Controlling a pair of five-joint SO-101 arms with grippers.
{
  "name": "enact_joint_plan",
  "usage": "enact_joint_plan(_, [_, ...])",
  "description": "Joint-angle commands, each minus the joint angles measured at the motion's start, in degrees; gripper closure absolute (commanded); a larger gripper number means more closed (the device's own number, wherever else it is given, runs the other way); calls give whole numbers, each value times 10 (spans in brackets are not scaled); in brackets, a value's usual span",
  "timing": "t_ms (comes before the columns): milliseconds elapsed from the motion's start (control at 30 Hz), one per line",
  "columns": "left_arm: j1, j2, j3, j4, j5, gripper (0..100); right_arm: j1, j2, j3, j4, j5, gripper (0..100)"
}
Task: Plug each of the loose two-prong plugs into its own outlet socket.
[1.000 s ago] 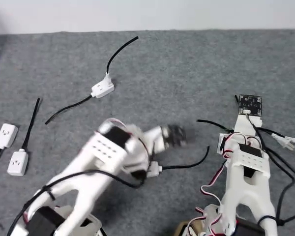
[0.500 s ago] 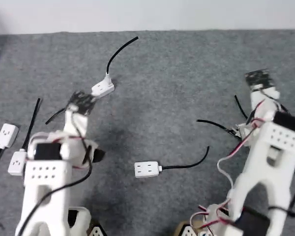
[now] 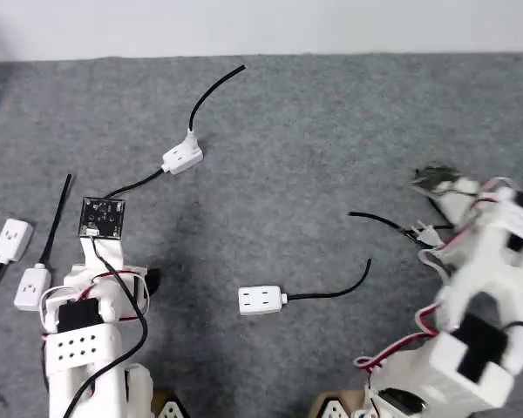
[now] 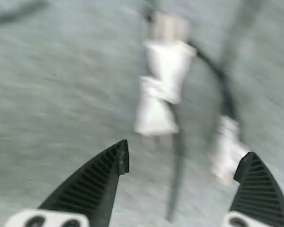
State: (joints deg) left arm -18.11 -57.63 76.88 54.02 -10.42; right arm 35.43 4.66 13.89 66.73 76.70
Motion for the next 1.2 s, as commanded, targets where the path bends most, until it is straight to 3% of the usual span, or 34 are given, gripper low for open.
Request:
enact_joint_plan(0, [-3, -10, -3, -17, 8, 728, 38, 35, -94, -24, 13, 645])
enact_joint_plan(367, [-3, -10, 0, -18, 8, 728, 58, 241, -294, 10, 13, 645])
enact_joint_plan(467, [-3, -10, 0, -19, 8, 728, 65, 272, -326, 11, 13, 693])
enact_joint_plan(633, [16, -10, 5, -20, 7, 728, 67, 275, -331, 46, 13, 831])
enact_joint_plan(800, [58, -11, 20, -20, 6, 728, 66, 275, -331, 51, 13, 830])
enact_joint_plan(1167, [60, -11, 21, -20, 6, 728, 36, 279, -330, 75, 12, 849])
